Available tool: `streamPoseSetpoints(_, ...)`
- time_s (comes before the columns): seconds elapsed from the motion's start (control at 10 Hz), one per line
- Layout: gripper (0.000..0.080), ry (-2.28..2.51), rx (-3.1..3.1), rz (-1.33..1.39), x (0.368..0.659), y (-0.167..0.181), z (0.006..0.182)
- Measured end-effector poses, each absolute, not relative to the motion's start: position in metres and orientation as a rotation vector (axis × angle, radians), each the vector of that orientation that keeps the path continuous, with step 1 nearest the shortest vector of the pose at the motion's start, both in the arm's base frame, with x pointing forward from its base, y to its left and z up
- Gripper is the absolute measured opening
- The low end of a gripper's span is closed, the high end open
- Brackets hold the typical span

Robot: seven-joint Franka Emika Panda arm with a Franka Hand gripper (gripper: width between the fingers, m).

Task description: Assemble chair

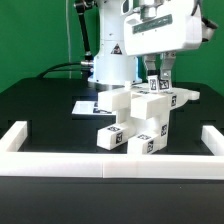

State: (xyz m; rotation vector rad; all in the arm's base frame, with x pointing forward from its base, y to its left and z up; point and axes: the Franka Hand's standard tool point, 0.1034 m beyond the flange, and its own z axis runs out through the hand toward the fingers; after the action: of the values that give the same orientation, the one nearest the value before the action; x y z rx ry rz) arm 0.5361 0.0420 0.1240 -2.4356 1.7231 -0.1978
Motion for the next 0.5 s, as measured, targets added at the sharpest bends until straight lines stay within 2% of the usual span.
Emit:
streamPoseSetpoints(0.3,0.0287,1.779,-2.383,-0.192,0.537,0.0411,0.1238)
streamPoseSetpoints(0.4,0.0397,1.737,-2.421,-0.199,0.537,0.0417,0.1237)
streamPoseSetpoints(0.5,0.0565,1.65,-2.497,-0.21,0.5368,0.0448,0.1231)
